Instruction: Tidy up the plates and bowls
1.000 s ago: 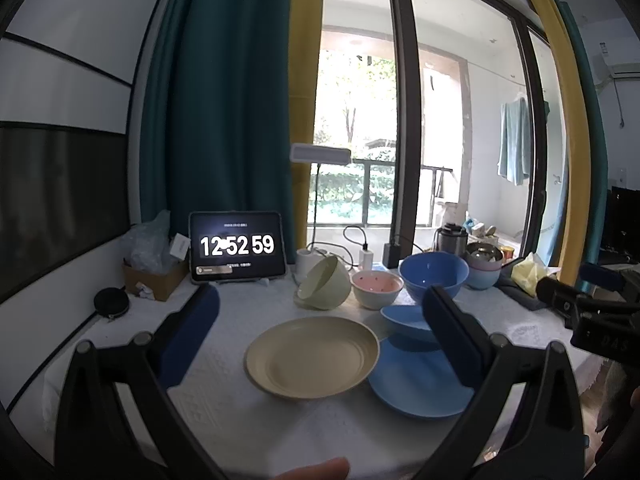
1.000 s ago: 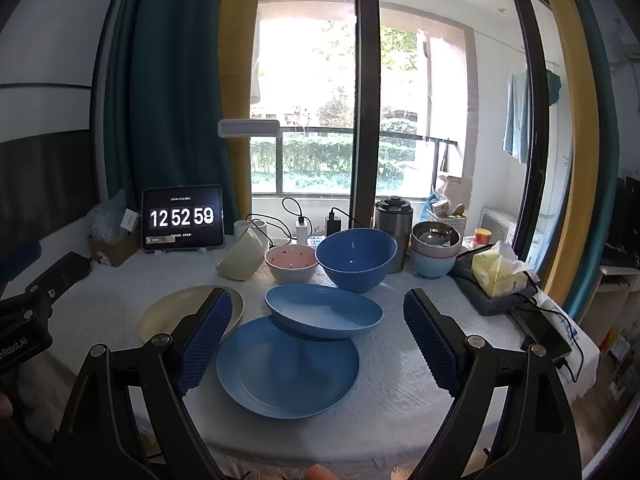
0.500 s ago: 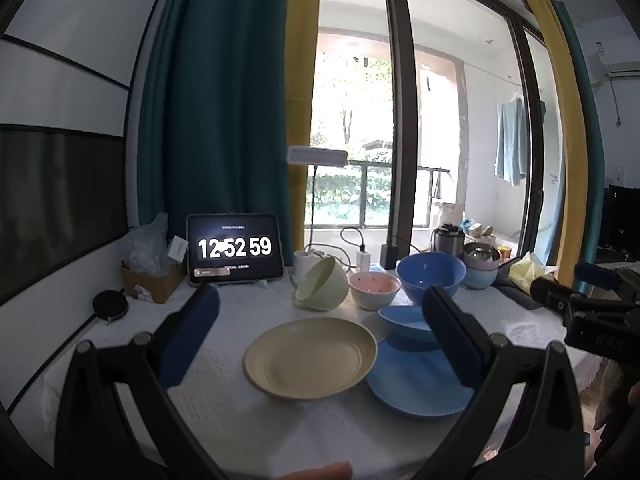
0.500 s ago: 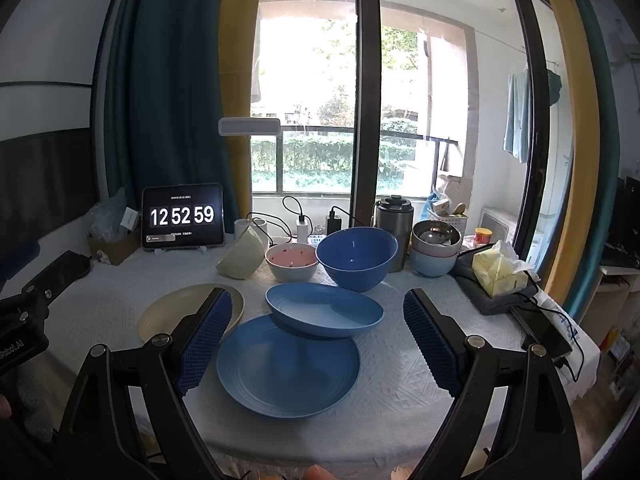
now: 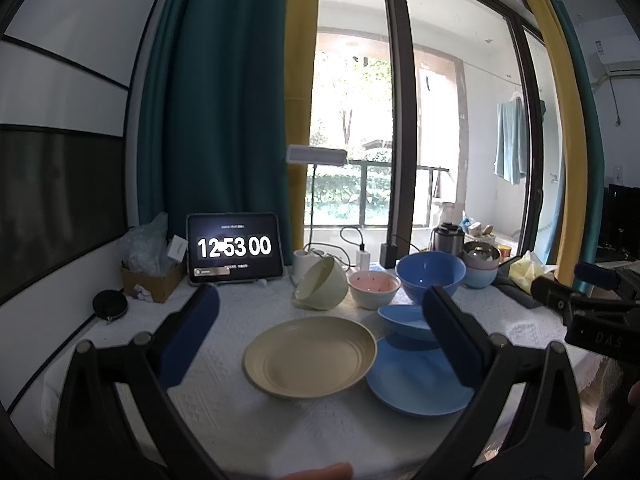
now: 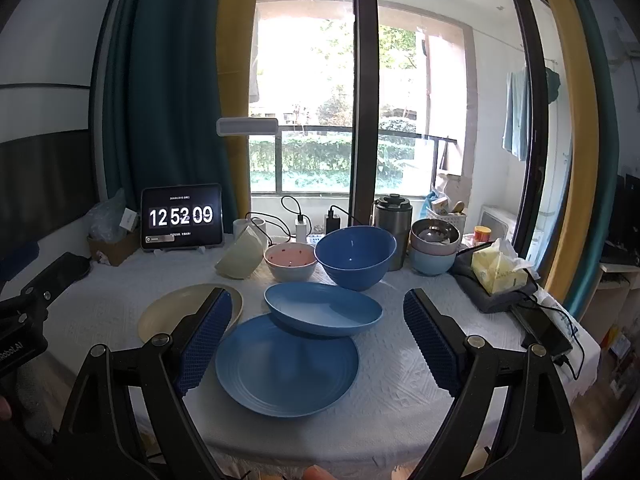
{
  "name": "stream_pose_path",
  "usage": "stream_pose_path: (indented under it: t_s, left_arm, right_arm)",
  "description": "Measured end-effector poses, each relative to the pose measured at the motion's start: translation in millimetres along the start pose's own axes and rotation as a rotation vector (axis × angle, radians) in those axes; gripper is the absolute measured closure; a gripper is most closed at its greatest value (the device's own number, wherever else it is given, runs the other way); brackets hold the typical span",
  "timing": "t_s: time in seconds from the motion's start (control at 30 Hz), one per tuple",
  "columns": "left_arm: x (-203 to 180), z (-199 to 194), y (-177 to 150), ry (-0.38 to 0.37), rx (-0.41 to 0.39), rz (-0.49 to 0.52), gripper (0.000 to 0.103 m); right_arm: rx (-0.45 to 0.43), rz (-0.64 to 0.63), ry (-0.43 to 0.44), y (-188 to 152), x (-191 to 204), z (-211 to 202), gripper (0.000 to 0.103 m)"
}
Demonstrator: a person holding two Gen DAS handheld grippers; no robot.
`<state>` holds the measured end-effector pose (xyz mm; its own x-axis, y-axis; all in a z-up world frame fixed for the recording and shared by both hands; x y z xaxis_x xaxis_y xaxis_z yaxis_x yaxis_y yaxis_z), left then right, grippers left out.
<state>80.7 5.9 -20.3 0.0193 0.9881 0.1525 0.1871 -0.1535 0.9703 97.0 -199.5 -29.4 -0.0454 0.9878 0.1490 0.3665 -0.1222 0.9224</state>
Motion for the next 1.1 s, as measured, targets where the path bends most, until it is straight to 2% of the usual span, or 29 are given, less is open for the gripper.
stream_pose_path:
  t_s: [0.5,1.1]
  left_arm:
    - [-12.6,16.3,-12.9,-0.044,0.038,0.008,0.001]
    - [-66.4,85.7,-24.9,-0.131,0.152,0.071,0.001]
  right_arm:
    - [0.034,0.014,-0.009,-10.6,-8.7,16.1,0.012]
    - [0.12,0.084,-0.049,-27.6,-56.5,72.0,0.012]
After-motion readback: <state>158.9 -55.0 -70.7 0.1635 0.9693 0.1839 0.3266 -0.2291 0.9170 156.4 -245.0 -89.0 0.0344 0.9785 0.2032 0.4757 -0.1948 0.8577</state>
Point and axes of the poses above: each gripper's, at about its wrist camera, not at the fingertips, and z roughly the way its jaws point, x to its left, y to its top, the point moved 8 cm from there along z, roughly the way its jaws point, and after that the axes turned 12 degrees about z, right-handed, at the moved point
